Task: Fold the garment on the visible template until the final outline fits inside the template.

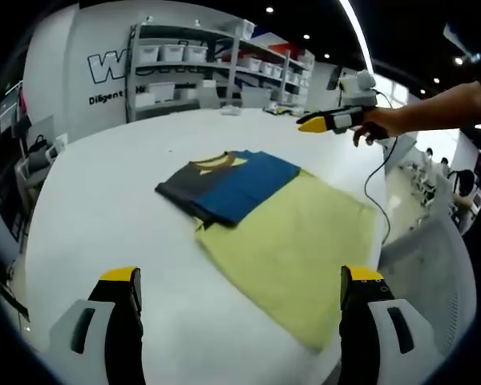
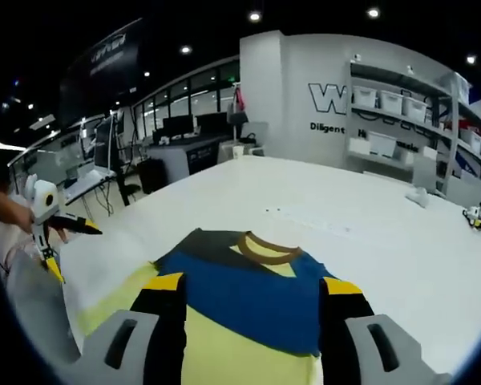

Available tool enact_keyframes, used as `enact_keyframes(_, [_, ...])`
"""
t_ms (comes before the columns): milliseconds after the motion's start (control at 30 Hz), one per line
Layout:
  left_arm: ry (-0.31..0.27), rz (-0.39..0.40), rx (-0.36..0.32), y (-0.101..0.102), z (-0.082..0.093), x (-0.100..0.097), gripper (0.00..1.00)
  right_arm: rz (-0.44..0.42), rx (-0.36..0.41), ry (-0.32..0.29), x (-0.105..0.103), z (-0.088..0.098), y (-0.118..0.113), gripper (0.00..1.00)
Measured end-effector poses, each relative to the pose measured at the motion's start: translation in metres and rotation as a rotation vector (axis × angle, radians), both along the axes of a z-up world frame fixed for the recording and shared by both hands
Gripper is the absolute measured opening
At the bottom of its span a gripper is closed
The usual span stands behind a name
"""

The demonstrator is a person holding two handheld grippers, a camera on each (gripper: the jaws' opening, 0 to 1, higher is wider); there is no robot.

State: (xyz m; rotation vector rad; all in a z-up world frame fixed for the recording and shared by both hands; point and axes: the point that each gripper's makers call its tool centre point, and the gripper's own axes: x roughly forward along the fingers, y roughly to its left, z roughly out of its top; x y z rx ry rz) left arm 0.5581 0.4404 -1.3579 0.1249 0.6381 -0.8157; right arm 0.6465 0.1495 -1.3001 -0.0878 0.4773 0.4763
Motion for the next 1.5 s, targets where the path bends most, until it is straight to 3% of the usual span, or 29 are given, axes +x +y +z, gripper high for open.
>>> enact_keyframes(533, [0.011, 0.049, -0.014, -0.015, 0.003, 0.037, 0.98, -0.04, 0.012, 0.014, -0.008, -0.004, -0.055, 0.63])
enact_keyframes(833, [0.028, 0.07, -0.017, -0.025, -0.002, 0.057, 0.97, -0.028, 0.02, 0.037, -0.002, -0.013, -0.068, 0.61])
enact_keyframes(1500, [0.076, 0.168, -0.057, -0.039, -0.012, 0.103, 0.89, -0.007, 0.025, 0.102, 0.033, -0.042, -0.082, 0.52])
